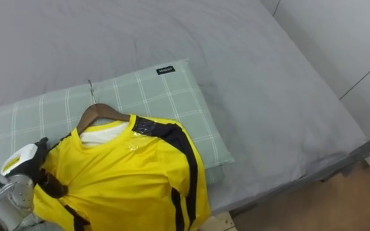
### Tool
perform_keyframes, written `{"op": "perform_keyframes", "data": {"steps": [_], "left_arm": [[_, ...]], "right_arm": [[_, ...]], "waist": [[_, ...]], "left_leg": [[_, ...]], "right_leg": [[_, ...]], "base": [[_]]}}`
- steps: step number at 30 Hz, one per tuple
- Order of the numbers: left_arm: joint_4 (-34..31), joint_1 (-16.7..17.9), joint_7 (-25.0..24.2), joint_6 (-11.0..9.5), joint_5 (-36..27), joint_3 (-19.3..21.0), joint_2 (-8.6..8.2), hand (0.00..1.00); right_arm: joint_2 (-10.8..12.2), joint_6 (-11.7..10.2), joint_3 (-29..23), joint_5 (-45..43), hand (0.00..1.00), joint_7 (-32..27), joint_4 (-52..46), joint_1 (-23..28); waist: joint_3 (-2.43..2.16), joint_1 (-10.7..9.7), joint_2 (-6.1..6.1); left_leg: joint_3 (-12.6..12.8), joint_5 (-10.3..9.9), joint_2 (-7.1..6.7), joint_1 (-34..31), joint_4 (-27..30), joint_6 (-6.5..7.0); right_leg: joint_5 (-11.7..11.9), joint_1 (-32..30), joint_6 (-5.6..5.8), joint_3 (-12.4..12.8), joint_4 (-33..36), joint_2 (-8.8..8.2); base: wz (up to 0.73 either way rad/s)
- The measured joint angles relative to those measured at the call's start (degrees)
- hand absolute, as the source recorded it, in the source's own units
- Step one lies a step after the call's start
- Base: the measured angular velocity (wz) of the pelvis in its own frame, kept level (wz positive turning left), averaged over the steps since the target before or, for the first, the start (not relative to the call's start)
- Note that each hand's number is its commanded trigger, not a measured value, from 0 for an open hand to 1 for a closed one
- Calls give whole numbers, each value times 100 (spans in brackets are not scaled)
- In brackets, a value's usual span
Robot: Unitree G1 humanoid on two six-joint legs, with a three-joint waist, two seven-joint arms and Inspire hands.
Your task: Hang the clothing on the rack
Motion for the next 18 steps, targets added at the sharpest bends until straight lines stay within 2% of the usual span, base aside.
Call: {"op": "perform_keyframes", "data": {"steps": [5,9,18], "left_arm": [[6,0,-459,85,-30,-6,2,0],[3,0,-745,145,-24,-122,2,0],[-9,1,-1080,179,-2,-132,22,0]], "right_arm": [[-32,3,-58,-30,0,167,-11,0],[-86,1,-71,-129,0,166,-13,-11],[-89,0,-266,-206,0,220,-28,-10]], "waist": [[-13,1,30],[-62,-7,121],[-55,5,142]], "left_leg": [[45,0,2,20,4,1],[46,9,2,24,3,15],[63,16,-6,72,2,27]], "right_leg": [[27,1,16,37,-7,7],[33,5,27,39,1,-6],[33,29,28,51,-5,-4]], "base": [[-6],[0],[0]]}}
